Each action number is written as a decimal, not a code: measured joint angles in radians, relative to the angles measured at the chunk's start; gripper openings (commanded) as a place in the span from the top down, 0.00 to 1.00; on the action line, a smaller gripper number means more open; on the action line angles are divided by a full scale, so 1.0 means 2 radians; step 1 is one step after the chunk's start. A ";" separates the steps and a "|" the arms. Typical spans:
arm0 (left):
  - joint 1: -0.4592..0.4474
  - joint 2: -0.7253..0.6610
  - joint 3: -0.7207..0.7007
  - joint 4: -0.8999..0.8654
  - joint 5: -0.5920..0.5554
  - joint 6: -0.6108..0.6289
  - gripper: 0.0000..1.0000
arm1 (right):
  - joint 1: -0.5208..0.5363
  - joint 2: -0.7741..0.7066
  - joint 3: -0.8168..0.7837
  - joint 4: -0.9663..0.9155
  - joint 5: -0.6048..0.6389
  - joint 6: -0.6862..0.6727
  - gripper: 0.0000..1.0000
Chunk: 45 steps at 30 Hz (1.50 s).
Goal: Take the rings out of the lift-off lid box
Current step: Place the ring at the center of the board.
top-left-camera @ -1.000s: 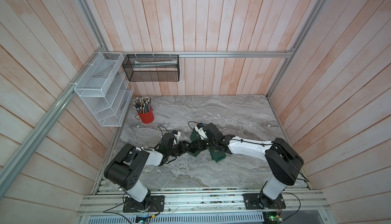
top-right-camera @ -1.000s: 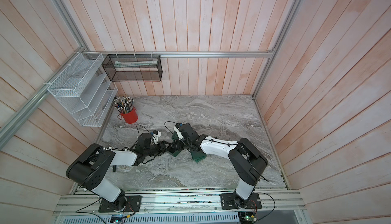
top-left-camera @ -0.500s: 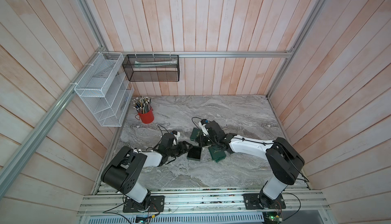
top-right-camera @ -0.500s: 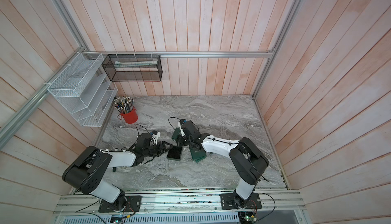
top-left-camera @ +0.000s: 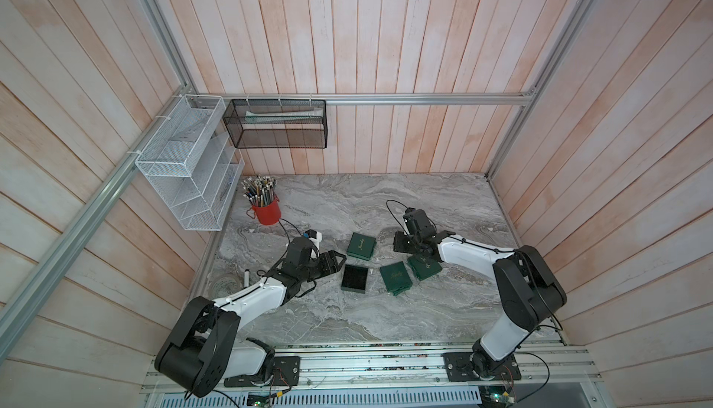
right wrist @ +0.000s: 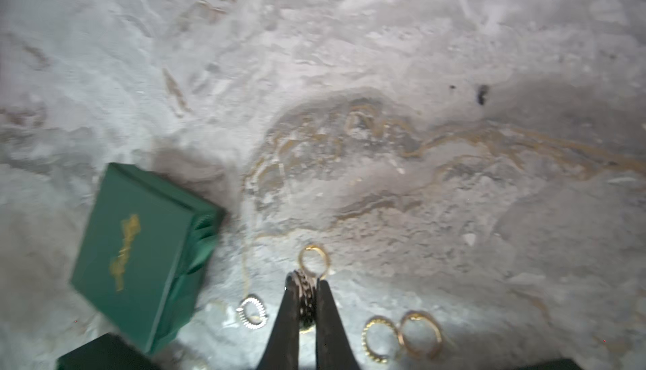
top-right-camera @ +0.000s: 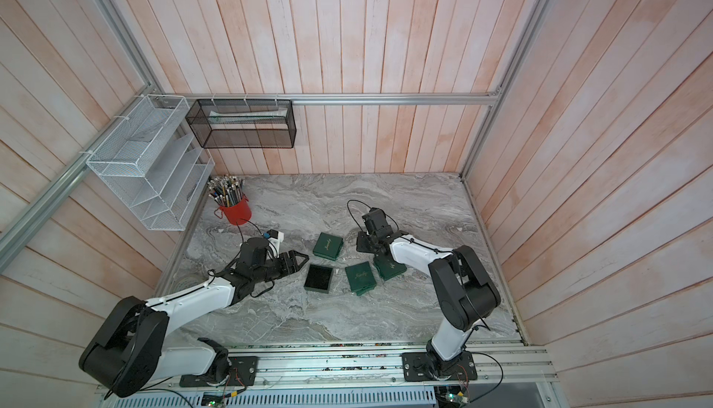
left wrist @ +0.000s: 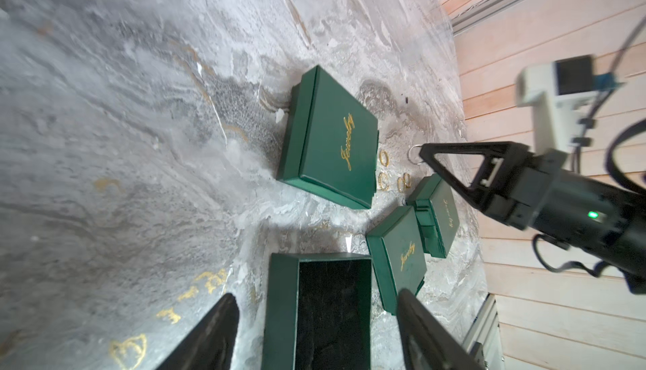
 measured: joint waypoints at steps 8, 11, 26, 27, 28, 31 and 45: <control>0.000 -0.022 0.000 -0.023 -0.022 0.009 0.21 | -0.015 0.025 0.015 -0.037 0.010 -0.004 0.94; 0.000 -0.022 0.000 -0.026 -0.022 0.009 0.21 | -0.017 0.026 0.017 -0.042 0.012 -0.009 0.74; 0.004 -0.002 0.010 -0.021 -0.017 0.024 0.08 | 0.027 -0.060 -0.012 -0.070 0.017 -0.026 0.21; 0.007 -0.001 0.010 -0.018 -0.014 0.026 0.04 | 0.038 -0.064 -0.012 -0.074 0.015 -0.024 0.20; 0.009 0.000 0.010 -0.016 -0.012 0.029 0.00 | 0.047 -0.064 -0.012 -0.078 0.013 -0.023 0.20; 0.015 0.003 0.010 -0.008 -0.006 0.030 0.00 | 0.076 -0.059 -0.013 -0.094 0.009 -0.015 0.18; 0.015 0.008 0.000 0.010 0.006 0.030 0.00 | 0.144 -0.018 0.013 -0.165 0.086 0.034 0.13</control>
